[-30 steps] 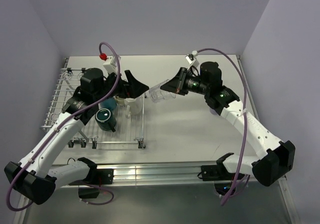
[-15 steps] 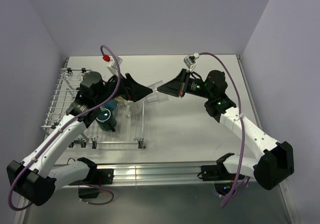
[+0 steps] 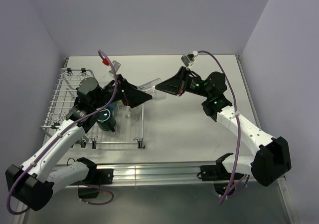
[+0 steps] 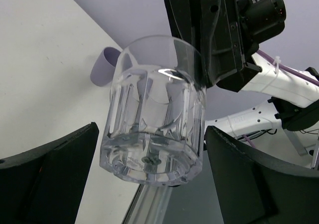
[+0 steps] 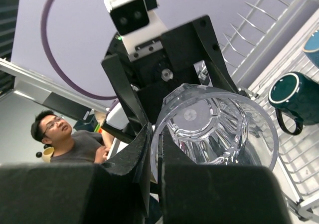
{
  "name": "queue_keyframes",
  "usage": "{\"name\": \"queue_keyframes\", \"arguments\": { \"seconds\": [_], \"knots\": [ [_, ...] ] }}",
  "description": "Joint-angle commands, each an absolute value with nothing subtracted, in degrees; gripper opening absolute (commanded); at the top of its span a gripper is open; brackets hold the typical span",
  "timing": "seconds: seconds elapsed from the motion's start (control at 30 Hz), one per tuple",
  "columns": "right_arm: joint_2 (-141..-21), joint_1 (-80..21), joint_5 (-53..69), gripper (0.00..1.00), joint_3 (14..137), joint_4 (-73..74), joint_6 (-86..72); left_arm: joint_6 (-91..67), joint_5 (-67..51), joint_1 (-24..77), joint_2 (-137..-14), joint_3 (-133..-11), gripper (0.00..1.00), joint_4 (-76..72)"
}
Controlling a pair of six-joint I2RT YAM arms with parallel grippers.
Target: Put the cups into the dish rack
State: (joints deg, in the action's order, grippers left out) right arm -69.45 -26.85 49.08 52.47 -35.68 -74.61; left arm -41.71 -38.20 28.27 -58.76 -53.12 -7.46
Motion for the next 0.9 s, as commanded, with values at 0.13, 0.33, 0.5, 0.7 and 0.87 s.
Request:
{"name": "queue_keyframes", "arguments": {
  "seconds": [0.13,0.33,0.5,0.7,0.87],
  "knots": [
    [-69.43,-26.72,47.73,0.00,53.17,-42.72,-76.12,-41.75,-39.99,28.65,-55.72,-53.08,0.94,-6.69],
    [-69.26,-26.81,48.16,0.00,53.17,-41.40,-74.97,-41.48,-38.76,28.57,-55.81,-53.96,0.89,-5.89],
    [-68.47,-27.07,47.99,0.00,53.09,-39.55,-72.95,-43.15,-39.72,28.65,-57.13,-53.62,0.64,-8.52],
    [-68.55,-27.42,47.90,0.00,52.82,-38.58,-71.98,-44.74,-40.96,29.18,-57.74,-53.35,0.22,-11.08],
    [-68.38,-27.77,46.85,0.07,52.65,-36.40,-70.49,-44.03,-39.47,29.53,-56.17,-53.88,0.00,-9.49]
  ]
}}
